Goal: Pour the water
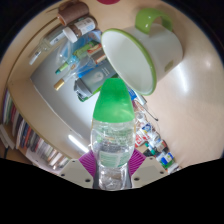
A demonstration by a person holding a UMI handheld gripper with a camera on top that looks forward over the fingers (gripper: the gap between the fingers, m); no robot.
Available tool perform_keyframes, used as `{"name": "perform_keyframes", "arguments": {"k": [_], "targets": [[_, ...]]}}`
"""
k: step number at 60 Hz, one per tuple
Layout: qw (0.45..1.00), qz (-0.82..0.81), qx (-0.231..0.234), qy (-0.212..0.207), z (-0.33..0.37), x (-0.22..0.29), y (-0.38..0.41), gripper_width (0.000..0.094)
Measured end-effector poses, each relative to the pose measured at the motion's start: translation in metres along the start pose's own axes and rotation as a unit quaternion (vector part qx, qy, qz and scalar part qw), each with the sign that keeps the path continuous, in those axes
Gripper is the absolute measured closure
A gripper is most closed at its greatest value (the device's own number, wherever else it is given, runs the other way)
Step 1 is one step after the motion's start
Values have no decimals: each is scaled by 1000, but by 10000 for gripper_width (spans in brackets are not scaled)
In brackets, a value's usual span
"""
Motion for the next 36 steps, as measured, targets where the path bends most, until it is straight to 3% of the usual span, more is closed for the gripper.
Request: {"name": "perform_keyframes", "arguments": {"k": [12, 22, 30, 36], "targets": [[999, -44, 23, -13, 5, 12, 9, 561], [1000, -3, -4, -18, 6, 14, 2, 558], [981, 186, -34, -36, 14, 4, 29, 562], [919, 386, -34, -71, 29, -5, 86, 554]]}}
Point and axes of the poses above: the point between the fingertips, and its own axes, seen from behind it with the camera up: y to the left, x up, z backward, against the way the camera looks, the point moved 8 cm from there along z, backward, against the way the camera looks, and after that the axes turned 14 degrees about -x, right-handed, at the moved point
